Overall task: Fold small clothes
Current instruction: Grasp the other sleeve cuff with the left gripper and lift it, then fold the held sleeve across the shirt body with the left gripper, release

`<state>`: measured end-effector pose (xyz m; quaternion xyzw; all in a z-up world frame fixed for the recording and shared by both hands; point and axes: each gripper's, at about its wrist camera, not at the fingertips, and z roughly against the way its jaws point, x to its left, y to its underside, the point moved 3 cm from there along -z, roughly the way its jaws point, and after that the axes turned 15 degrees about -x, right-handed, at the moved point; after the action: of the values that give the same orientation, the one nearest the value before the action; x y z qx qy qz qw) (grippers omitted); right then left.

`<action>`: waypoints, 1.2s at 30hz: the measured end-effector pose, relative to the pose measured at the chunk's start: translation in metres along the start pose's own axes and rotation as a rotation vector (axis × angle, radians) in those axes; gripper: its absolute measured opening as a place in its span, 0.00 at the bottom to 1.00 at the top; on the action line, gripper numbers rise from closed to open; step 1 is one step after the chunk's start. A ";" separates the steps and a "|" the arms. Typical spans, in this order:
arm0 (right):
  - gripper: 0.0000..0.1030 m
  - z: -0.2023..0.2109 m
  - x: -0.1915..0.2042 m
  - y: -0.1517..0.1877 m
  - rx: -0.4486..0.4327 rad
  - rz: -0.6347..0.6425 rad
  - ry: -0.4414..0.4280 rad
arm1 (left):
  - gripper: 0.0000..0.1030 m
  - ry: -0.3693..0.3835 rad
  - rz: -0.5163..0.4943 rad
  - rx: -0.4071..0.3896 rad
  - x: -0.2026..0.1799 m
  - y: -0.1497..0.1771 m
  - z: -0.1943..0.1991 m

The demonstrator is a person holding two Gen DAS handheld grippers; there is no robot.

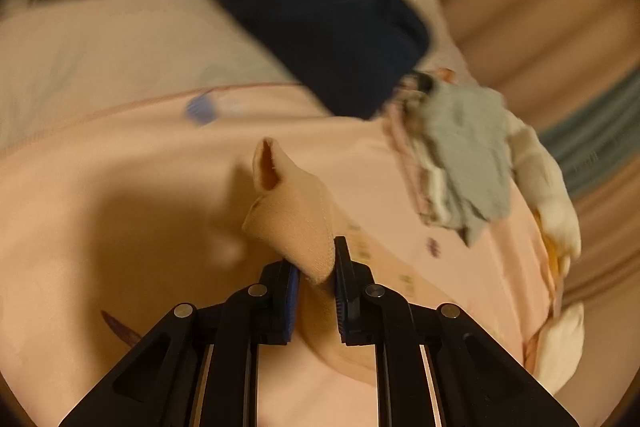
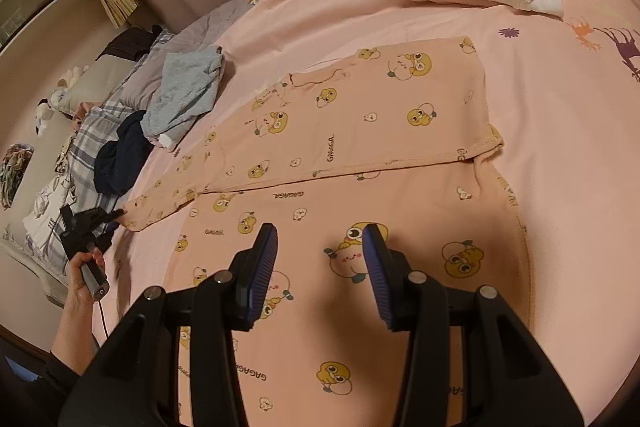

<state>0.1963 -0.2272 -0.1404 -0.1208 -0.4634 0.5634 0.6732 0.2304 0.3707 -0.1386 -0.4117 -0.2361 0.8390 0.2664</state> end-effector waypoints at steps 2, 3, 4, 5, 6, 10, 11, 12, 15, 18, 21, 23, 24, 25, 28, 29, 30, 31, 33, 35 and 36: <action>0.44 0.003 0.001 0.000 -0.008 -0.005 -0.011 | 0.13 0.034 -0.074 -0.012 -0.030 -0.001 0.013; 0.44 0.004 0.002 0.000 -0.010 -0.007 -0.017 | 0.13 0.050 -0.105 -0.018 -0.044 0.000 0.019; 0.44 0.005 0.002 -0.001 -0.013 -0.010 -0.022 | 0.13 0.072 -0.143 -0.025 -0.062 0.001 0.027; 0.44 0.007 0.001 -0.001 -0.016 -0.012 -0.027 | 0.13 0.094 -0.176 -0.031 -0.080 0.003 0.034; 0.44 0.008 0.000 -0.001 -0.019 -0.014 -0.031 | 0.13 0.112 -0.203 -0.035 -0.095 0.005 0.039; 0.44 0.016 -0.008 -0.002 -0.031 -0.040 -0.046 | 0.13 0.188 -0.317 -0.029 -0.166 0.026 0.058; 0.44 0.018 -0.011 -0.002 -0.035 -0.051 -0.049 | 0.13 0.210 -0.340 -0.021 -0.186 0.035 0.061; 0.44 0.021 -0.015 -0.001 -0.039 -0.062 -0.053 | 0.13 0.224 -0.355 -0.014 -0.199 0.042 0.063; 0.44 0.028 -0.024 -0.001 -0.046 -0.079 -0.058 | 0.13 0.272 -0.414 0.023 -0.245 0.074 0.066; 0.45 0.034 -0.035 -0.001 -0.056 -0.098 -0.055 | 0.13 0.312 -0.489 0.057 -0.283 0.118 0.068; 0.45 0.039 -0.048 -0.001 -0.067 -0.126 -0.048 | 0.13 0.346 -0.560 0.115 -0.313 0.170 0.066; 0.45 0.041 -0.056 0.000 -0.069 -0.145 -0.039 | 0.13 0.356 -0.612 0.156 -0.328 0.209 0.064; 0.45 0.042 -0.060 0.001 -0.070 -0.152 -0.036 | 0.13 0.357 -0.634 0.168 -0.333 0.224 0.063; 0.46 0.044 -0.064 0.001 -0.070 -0.160 -0.034 | 0.13 0.357 -0.665 0.189 -0.338 0.243 0.060; 0.48 0.047 -0.076 0.003 -0.071 -0.181 -0.022 | 0.13 0.343 -0.707 0.264 -0.341 0.285 0.051; 0.50 0.048 -0.081 0.004 -0.071 -0.192 -0.018 | 0.16 0.336 -0.727 0.293 -0.342 0.301 0.047; 0.51 0.049 -0.084 0.004 -0.072 -0.202 -0.015 | 0.27 0.332 -0.741 0.316 -0.341 0.312 0.044; 0.51 0.050 -0.087 0.004 -0.075 -0.210 -0.013 | 0.34 0.332 -0.752 0.351 -0.340 0.322 0.040; 0.53 0.051 -0.091 0.002 -0.081 -0.223 -0.009 | 0.44 0.351 -0.750 0.394 -0.336 0.334 0.039; 0.54 0.051 -0.092 0.000 -0.085 -0.231 -0.006 | 0.56 0.404 -0.729 0.435 -0.336 0.338 0.043; 0.55 0.050 -0.093 -0.001 -0.087 -0.237 -0.005 | 0.67 0.416 -0.729 0.453 -0.335 0.339 0.045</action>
<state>0.1650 -0.3261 -0.1578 -0.0929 -0.5002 0.4597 0.7279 0.2818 -0.1053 -0.1331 -0.3927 -0.1177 0.6211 0.6680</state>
